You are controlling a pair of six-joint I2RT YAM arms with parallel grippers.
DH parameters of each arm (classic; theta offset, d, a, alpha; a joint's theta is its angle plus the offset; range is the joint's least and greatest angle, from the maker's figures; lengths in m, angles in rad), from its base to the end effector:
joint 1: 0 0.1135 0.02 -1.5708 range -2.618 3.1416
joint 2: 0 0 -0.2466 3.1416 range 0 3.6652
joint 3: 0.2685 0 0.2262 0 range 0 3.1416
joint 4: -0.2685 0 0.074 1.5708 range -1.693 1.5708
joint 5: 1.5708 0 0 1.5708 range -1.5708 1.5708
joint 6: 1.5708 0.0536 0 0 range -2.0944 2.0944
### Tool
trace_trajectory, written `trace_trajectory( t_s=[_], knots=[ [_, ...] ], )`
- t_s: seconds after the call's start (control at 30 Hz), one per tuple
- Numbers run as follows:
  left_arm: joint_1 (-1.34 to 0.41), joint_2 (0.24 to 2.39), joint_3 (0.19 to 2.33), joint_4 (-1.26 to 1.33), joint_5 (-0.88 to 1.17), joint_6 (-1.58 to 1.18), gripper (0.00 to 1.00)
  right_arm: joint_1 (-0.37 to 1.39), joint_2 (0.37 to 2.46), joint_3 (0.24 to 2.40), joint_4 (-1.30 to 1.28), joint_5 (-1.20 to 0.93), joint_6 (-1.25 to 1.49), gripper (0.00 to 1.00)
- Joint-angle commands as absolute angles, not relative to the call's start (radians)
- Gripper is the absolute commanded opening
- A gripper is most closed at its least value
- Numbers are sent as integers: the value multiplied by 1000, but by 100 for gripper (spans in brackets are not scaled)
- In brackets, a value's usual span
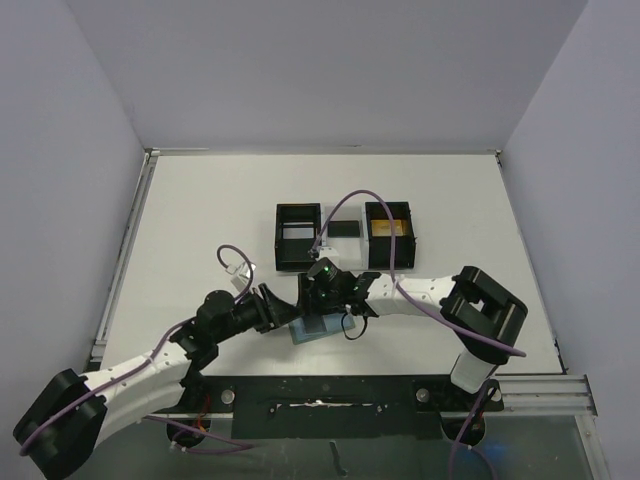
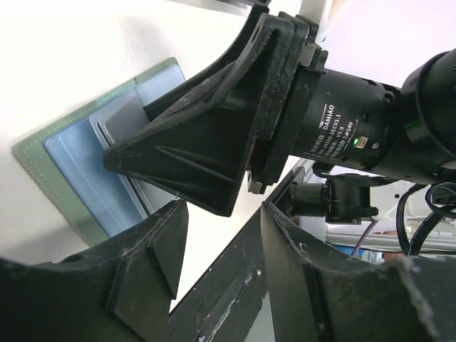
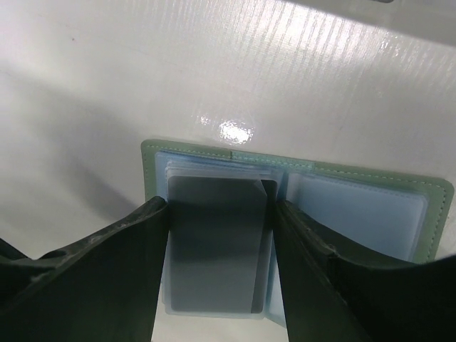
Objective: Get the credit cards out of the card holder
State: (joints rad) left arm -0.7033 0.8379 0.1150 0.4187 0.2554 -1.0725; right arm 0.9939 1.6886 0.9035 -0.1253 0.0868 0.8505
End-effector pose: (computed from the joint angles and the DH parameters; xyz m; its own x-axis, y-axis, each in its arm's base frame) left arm 0.1273 -0.1257 0.1598 -0.8203 -0.4187 -0.3895 0.1863 0.4484 -0.8742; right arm 0.1805 0.2689 0.1461 -0.8899 0.0053 -0.4561 -0.2079 0.8853 0.4159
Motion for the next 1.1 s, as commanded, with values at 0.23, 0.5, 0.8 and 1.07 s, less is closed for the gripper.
trace_trajectory(
  t_s=[0.23, 0.5, 0.8, 1.07],
  knots=[
    [-704, 974, 40, 717, 310, -1154, 43, 972, 1649, 824, 10, 3, 919, 54],
    [-718, 1057, 8, 933, 221, -1254, 42, 956, 1613, 794, 32, 0, 938, 54],
    [-723, 1230, 26, 1034, 246, -1255, 36, 941, 1612, 781, 69, -47, 934, 54],
    [-723, 1370, 24, 1144, 260, -1275, 31, 925, 1609, 759, 102, -82, 946, 53]
  ],
)
